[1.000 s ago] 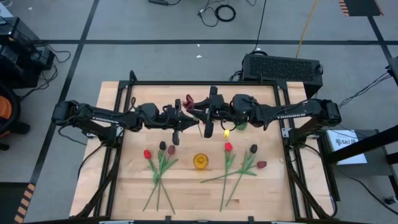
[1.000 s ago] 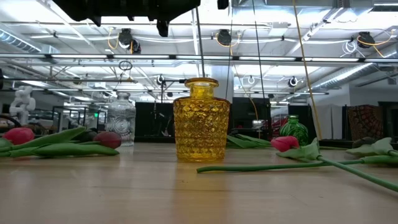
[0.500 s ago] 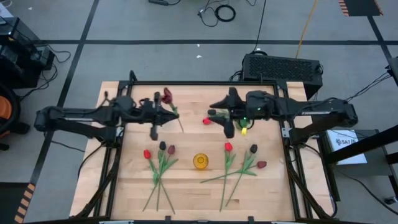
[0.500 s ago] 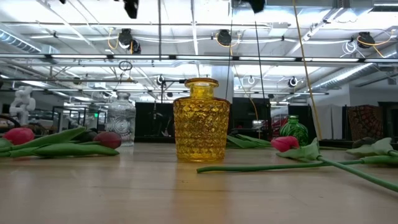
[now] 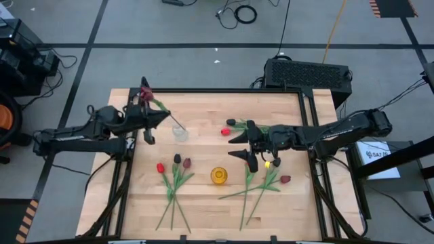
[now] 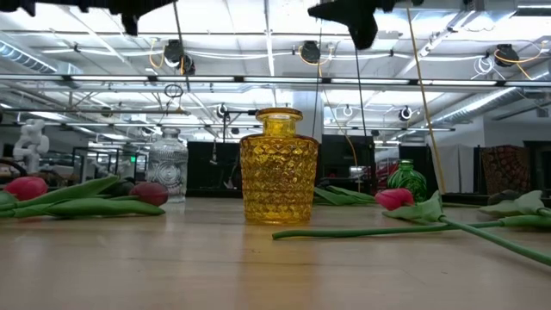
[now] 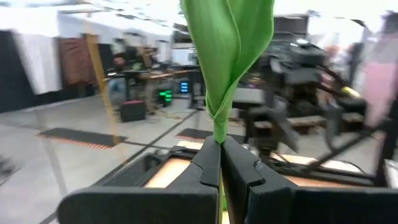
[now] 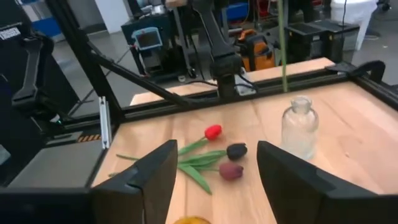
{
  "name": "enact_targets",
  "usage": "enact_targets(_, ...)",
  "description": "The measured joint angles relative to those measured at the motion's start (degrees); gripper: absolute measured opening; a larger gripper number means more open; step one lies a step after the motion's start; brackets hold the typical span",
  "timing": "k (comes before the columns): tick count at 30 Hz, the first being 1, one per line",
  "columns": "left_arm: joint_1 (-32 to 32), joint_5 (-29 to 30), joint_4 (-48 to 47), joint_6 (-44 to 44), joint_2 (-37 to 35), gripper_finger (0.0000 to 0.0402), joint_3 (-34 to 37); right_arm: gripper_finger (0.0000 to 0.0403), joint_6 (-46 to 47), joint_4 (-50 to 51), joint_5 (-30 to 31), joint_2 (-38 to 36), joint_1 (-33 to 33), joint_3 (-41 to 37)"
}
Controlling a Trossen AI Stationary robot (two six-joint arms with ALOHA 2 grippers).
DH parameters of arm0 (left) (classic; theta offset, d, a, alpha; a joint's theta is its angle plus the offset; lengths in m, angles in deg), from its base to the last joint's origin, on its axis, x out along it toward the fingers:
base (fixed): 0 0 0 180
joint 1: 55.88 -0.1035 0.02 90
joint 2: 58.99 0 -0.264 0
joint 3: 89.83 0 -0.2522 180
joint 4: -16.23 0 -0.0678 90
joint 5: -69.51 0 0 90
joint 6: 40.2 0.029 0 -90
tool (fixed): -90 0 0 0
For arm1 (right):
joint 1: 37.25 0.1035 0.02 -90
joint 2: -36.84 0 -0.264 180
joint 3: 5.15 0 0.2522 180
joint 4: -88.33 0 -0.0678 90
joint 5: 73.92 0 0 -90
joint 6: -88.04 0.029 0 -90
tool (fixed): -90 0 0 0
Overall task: Sort flowers into vase by color
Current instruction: Put the top dark red flower into the transparent vase
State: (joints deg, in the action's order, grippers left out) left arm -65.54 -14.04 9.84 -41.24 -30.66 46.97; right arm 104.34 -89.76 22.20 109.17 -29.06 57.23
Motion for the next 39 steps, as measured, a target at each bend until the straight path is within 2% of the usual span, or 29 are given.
enact_targets(4, -3.6, 2.8, -1.4, -1.6, -3.8, 0.0003, 2.6, 0.0204, 0.1, -0.7, 0.1, 0.0, -0.3, -1.2)
enact_targets(16, -11.4, 1.2, -4.5, -4.6, -5.8, 0.0008, 6.0, 0.0203, -1.7, -0.9, 0.1, 0.0, -0.3, -1.3)
enact_targets(20, -11.9, 0.3, -6.1, -5.7, -5.8, 0.0010, 6.0, 0.0203, -2.0, -0.9, 0.1, 0.0, -0.3, -1.3)
enact_targets(25, -12.2, 2.8, -10.4, -6.2, -5.8, 0.0010, 6.0, 0.0203, -2.0, -2.1, 0.1, 0.0, -0.3, -1.3)
enact_targets(32, -12.0, 3.0, -11.0, -7.7, -5.7, 0.0011, 6.1, 0.0203, -2.8, -4.1, 0.1, 0.0, -0.3, -1.3)
enact_targets(39, -11.6, 3.1, -9.4, -9.4, -5.6, 0.0020, 10.7, 0.0203, -5.0, -5.2, 0.1, 0.0, -1.1, -1.3)
